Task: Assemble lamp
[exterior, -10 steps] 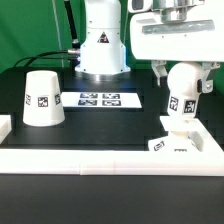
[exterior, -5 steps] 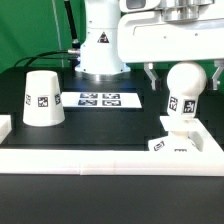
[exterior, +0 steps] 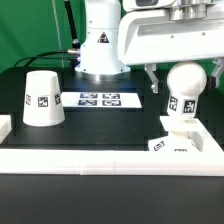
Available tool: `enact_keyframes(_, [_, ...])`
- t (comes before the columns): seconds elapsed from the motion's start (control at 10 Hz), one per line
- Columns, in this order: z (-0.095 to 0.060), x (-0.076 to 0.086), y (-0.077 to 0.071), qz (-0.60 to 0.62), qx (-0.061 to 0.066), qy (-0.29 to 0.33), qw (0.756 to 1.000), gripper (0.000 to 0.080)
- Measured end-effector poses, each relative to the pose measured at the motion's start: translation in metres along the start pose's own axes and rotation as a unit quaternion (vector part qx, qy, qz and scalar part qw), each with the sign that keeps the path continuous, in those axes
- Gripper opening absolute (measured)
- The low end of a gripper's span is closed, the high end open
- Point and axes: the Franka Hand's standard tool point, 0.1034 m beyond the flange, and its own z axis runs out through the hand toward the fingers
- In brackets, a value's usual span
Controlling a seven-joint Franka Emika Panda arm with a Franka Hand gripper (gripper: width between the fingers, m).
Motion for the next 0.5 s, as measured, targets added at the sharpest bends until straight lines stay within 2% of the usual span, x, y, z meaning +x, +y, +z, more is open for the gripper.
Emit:
enact_keyframes(0.3, [-0.0005,0.0007,-0.0001,-0.135,-0.014,0.000,0.991,0.0699])
enact_keyframes(0.5, [-0.0004,0.0007,0.0002,-0.193,-0.017,-0.001,0.981,0.0699])
